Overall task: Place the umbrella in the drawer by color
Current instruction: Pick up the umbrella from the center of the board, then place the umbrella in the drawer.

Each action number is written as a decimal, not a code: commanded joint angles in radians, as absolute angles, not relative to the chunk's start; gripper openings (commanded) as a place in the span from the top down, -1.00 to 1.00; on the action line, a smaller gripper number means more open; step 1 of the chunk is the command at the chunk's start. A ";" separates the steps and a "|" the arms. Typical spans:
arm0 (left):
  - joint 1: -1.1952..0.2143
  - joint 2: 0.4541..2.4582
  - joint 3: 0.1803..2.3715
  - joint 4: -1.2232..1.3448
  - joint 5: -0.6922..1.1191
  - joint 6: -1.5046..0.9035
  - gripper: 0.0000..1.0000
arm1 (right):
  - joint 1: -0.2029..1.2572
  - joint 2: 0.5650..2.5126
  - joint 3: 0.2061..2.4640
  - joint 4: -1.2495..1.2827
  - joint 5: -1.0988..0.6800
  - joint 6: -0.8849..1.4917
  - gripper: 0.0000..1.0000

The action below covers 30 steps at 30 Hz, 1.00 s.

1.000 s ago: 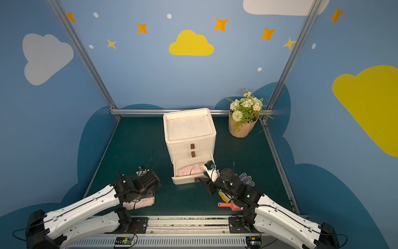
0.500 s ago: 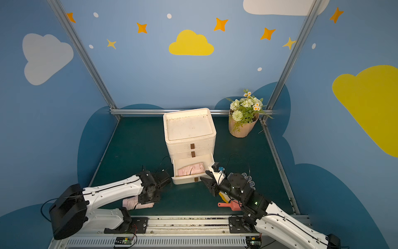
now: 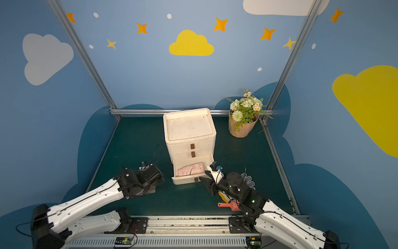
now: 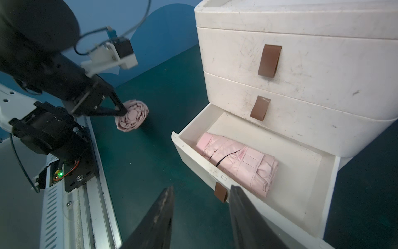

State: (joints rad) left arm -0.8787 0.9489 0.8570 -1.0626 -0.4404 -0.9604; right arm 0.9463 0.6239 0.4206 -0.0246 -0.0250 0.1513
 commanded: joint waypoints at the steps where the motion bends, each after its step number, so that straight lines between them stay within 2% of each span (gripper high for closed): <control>1: -0.889 0.811 0.869 -0.904 -0.510 -0.792 0.95 | 0.948 0.649 0.454 0.032 -0.060 0.162 0.05; 6: -0.904 0.659 0.824 -0.636 -0.443 -0.609 0.95 | 0.949 0.740 0.488 0.100 -0.138 0.173 0.03; 13: -0.960 0.636 0.812 -0.451 -0.434 -0.506 0.95 | 0.965 0.970 0.645 0.149 -0.328 0.100 -0.13; 19: -1.005 0.650 0.793 -0.390 -0.490 -0.478 0.95 | 0.987 1.131 0.796 0.156 -0.357 0.100 -0.15; 25: -1.010 0.615 0.758 -0.322 -0.498 -0.468 0.95 | 1.019 1.241 0.850 0.200 -0.365 0.092 -0.17; 28: -1.011 0.615 0.744 -0.290 -0.487 -0.472 0.95 | 1.036 1.273 0.870 0.224 -0.369 0.078 -0.22; 30: -1.012 0.620 0.731 -0.265 -0.476 -0.481 0.95 | 1.046 1.294 0.891 0.220 -0.352 0.071 -0.36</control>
